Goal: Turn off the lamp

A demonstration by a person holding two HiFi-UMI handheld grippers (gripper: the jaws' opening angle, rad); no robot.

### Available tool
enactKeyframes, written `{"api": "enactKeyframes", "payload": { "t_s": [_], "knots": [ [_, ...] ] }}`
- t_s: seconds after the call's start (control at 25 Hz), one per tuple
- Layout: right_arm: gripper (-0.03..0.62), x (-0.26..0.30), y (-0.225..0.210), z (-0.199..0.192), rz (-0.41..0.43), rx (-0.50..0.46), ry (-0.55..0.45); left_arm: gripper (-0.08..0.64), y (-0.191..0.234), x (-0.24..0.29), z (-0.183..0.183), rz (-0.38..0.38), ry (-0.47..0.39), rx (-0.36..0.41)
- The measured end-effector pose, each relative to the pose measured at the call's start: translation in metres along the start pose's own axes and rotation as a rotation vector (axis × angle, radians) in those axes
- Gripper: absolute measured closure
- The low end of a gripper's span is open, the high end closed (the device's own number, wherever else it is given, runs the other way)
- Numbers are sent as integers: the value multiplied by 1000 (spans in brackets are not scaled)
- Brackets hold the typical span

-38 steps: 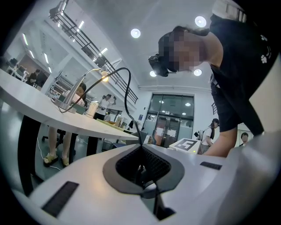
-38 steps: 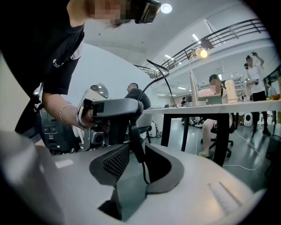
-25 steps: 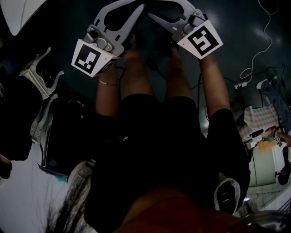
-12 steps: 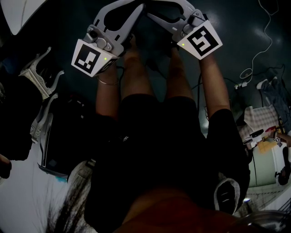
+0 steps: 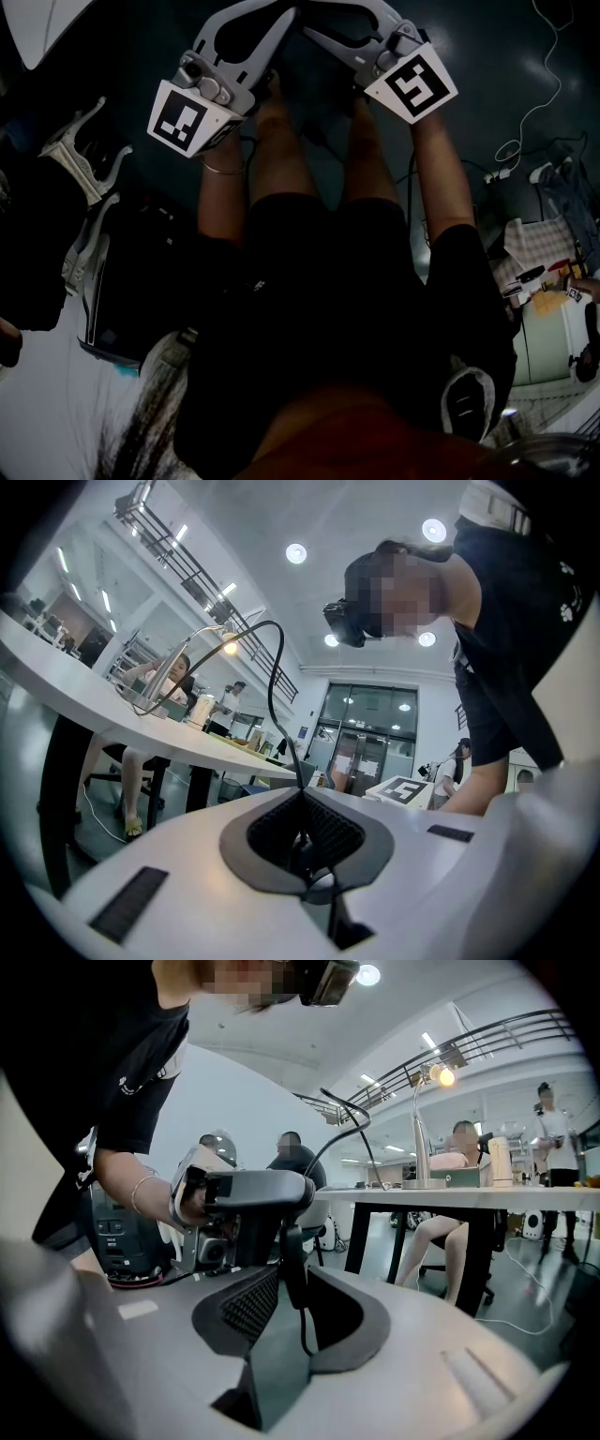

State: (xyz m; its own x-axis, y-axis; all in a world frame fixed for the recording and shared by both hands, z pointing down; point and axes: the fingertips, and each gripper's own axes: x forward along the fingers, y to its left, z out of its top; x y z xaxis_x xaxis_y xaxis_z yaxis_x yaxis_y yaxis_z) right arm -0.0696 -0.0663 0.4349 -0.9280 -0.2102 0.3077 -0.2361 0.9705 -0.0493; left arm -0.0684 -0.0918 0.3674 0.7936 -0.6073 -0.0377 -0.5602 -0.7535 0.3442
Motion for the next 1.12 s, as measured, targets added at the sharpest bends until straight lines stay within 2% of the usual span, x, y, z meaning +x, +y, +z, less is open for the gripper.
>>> {"api": "enactKeyframes", "payload": {
  "t_s": [1.12],
  "knots": [
    [502, 0, 4, -2, 21, -9, 8, 548, 0, -1, -3, 6, 5, -3]
  ]
}}
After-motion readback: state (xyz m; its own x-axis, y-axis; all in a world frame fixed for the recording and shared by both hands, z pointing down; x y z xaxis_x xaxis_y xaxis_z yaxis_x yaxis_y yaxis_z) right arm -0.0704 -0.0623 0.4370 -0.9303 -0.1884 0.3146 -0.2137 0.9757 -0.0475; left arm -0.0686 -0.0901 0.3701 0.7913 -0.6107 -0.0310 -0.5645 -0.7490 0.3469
